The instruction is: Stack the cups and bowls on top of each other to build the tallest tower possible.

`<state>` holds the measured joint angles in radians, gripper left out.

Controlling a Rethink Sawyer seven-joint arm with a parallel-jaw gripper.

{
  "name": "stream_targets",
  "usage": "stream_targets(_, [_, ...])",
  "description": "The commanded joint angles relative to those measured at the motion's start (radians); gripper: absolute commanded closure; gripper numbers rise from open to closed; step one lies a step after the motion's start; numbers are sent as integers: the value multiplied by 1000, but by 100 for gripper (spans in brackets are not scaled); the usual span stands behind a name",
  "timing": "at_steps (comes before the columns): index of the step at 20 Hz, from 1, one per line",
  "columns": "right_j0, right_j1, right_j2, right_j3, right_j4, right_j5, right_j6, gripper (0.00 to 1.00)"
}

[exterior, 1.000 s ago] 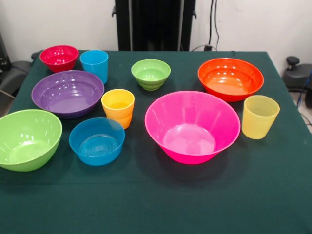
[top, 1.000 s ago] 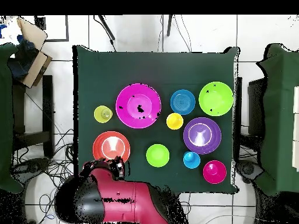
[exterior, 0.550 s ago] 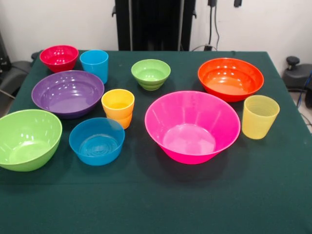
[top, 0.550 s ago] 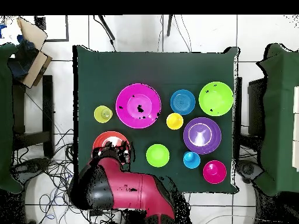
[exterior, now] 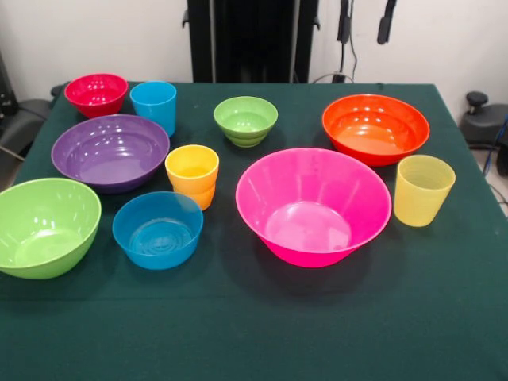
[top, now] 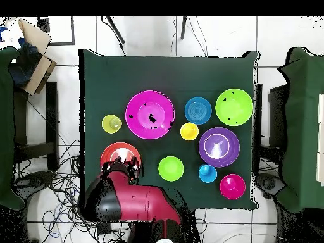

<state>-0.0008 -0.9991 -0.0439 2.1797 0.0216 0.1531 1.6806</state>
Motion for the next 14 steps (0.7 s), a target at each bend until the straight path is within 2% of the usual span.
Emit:
stream_targets(1, [0, 107, 15, 40, -14, -61, 185, 0])
stream_targets(7, [5, 101, -7, 68, -14, -75, 206, 0])
stream_targets(13, [-59, 91, 2, 93, -32, -79, 202, 0])
stream_targets(14, [-94, 101, 23, 100, -43, -96, 197, 0])
